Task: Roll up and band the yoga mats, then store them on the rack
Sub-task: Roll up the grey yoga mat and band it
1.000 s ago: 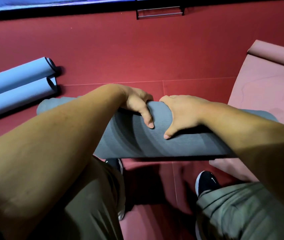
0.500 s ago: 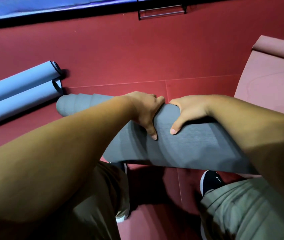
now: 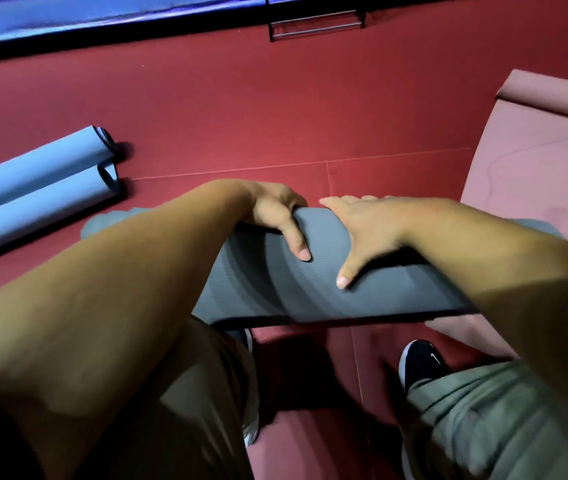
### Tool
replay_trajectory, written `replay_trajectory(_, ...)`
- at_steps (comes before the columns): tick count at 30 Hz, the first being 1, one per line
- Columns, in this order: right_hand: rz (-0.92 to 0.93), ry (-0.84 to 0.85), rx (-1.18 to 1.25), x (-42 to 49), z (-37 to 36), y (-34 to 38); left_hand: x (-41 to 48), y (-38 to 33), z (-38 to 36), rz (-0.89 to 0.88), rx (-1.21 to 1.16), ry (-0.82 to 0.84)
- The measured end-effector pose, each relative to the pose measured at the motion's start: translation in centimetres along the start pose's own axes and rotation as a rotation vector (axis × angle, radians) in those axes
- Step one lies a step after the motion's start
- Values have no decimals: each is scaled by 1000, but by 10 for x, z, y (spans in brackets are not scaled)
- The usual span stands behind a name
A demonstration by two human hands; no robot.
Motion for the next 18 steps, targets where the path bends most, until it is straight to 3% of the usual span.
replay_trajectory(8,73,-128,6,-2,15,6,-5,-1,-3,14,-40,74)
replay_trajectory(18,12,-100,306,-7,12,-15,-7,-29,-4,-48,453,-221)
Point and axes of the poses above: each hand's wrist, its own x-axis towards the middle knuckle, its own z-axis out of the back of the hand, y = z × x, the point moved 8 cm from there along x, towards the middle knuckle, and after that the axes turned 14 degrees about z, right-handed, at the moved point
